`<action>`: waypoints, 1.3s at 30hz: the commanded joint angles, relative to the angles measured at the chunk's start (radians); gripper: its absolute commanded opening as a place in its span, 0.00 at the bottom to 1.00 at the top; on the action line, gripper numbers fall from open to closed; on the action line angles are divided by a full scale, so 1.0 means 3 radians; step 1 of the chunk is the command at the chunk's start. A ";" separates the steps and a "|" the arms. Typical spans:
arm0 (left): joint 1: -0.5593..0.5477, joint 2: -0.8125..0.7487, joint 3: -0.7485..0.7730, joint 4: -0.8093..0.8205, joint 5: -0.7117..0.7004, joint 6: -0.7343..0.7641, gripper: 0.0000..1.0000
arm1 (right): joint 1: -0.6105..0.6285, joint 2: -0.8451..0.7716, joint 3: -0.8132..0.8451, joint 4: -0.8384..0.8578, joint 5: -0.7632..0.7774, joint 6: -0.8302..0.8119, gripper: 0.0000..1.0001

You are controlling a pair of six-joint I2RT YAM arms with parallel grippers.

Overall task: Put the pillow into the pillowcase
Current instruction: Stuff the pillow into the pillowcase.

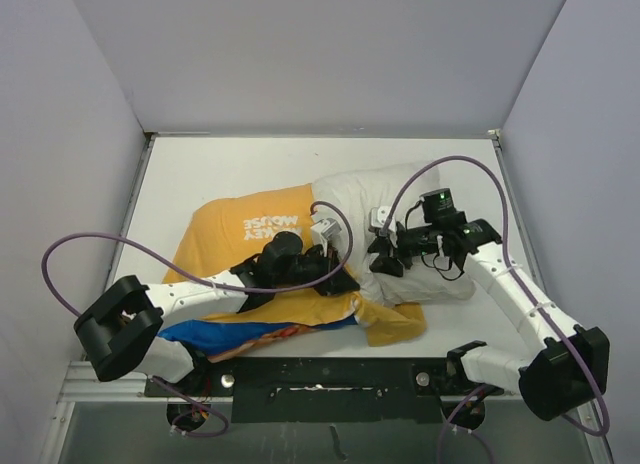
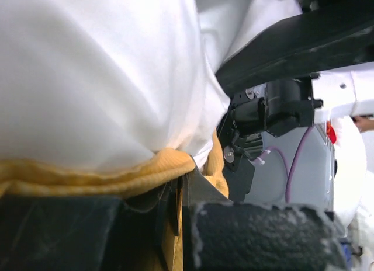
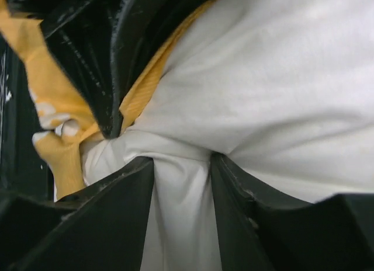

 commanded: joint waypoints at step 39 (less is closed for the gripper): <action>0.0243 0.0664 0.1984 -0.0649 0.1453 0.2343 0.00 | -0.0216 0.0175 -0.0051 0.0701 -0.0195 0.0465 0.00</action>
